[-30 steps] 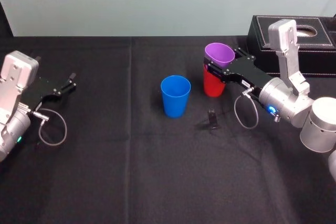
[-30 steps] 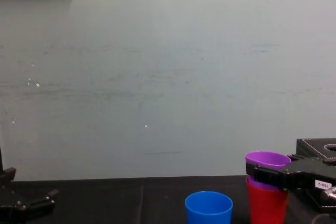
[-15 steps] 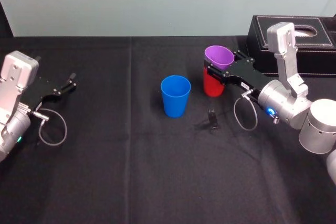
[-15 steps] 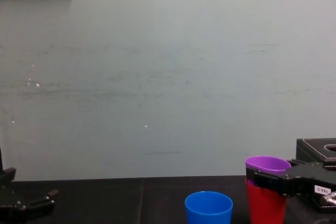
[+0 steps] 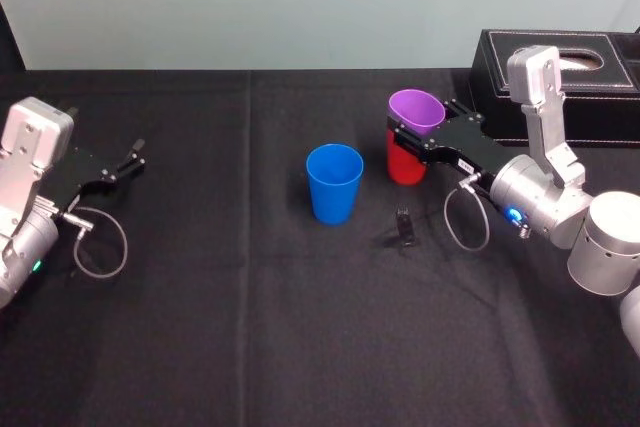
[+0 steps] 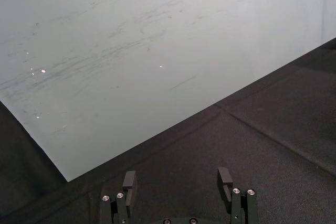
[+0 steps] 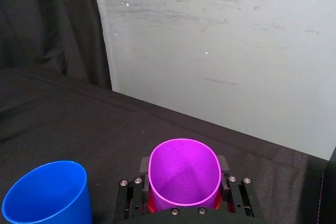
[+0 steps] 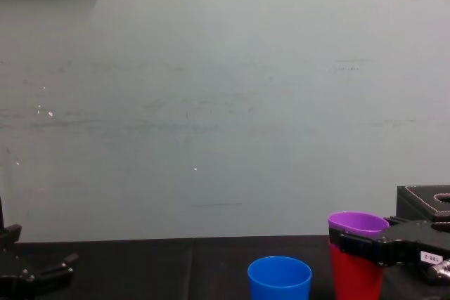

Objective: Stack the three plastic cups sequentially using one hand.

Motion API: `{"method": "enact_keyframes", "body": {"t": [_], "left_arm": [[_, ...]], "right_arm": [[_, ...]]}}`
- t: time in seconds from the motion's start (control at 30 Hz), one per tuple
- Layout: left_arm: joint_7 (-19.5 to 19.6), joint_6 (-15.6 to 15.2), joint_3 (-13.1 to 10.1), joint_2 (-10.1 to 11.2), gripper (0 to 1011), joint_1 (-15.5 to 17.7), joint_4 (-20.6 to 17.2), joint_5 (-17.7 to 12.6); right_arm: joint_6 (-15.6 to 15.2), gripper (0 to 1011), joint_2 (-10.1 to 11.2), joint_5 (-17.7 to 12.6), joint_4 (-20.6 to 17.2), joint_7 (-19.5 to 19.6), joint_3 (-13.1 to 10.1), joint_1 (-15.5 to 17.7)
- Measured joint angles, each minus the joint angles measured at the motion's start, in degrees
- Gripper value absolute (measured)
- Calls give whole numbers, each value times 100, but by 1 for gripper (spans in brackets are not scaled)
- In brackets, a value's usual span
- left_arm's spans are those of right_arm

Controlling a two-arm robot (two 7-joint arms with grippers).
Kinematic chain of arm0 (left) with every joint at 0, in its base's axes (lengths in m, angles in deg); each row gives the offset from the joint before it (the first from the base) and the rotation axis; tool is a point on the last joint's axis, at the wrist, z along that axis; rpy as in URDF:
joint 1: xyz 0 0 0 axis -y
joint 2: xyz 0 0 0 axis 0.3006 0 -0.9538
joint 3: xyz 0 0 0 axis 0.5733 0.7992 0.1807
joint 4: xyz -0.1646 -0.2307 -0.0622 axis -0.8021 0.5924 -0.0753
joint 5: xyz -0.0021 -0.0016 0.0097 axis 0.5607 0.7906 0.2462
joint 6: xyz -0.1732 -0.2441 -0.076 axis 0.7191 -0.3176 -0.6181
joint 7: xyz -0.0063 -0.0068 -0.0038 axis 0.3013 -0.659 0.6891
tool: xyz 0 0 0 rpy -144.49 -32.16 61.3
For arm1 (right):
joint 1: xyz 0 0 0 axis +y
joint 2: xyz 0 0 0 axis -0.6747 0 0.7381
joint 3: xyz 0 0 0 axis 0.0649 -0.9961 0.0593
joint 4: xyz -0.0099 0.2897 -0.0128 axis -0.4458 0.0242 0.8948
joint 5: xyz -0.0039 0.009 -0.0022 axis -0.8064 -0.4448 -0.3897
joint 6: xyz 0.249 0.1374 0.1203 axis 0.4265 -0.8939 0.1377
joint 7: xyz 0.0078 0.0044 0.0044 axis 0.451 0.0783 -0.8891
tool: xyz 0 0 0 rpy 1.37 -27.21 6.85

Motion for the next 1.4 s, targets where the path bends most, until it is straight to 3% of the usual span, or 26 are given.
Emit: {"method": "enact_keyframes", "body": {"t": [0.2,0.53,0.83,1.07,1.2,1.4], "left_arm": [[0,0,0,0,1004,0,0,0],[0,0,0,0,1005,0,0,0],[0,0,0,0,1005,0,0,0],[0,0,0,0,1005,0,0,0],[0,0,0,0,1005,0,0,0],[0,0,0,0,1005,0,0,0]], "right_arm": [[0,758,2,0,-1,1,1,0],[-2,1003,7,-2,-7,3,1,0],[-9,1003,10,-6,-17,6,-1,2],[-67,1002,132,-25,-620,61,-79,235],[-200,1003,209,-152,-935,42,-148,364],[-485,1003,490,-462,-1606,-103,-227,736]]}}
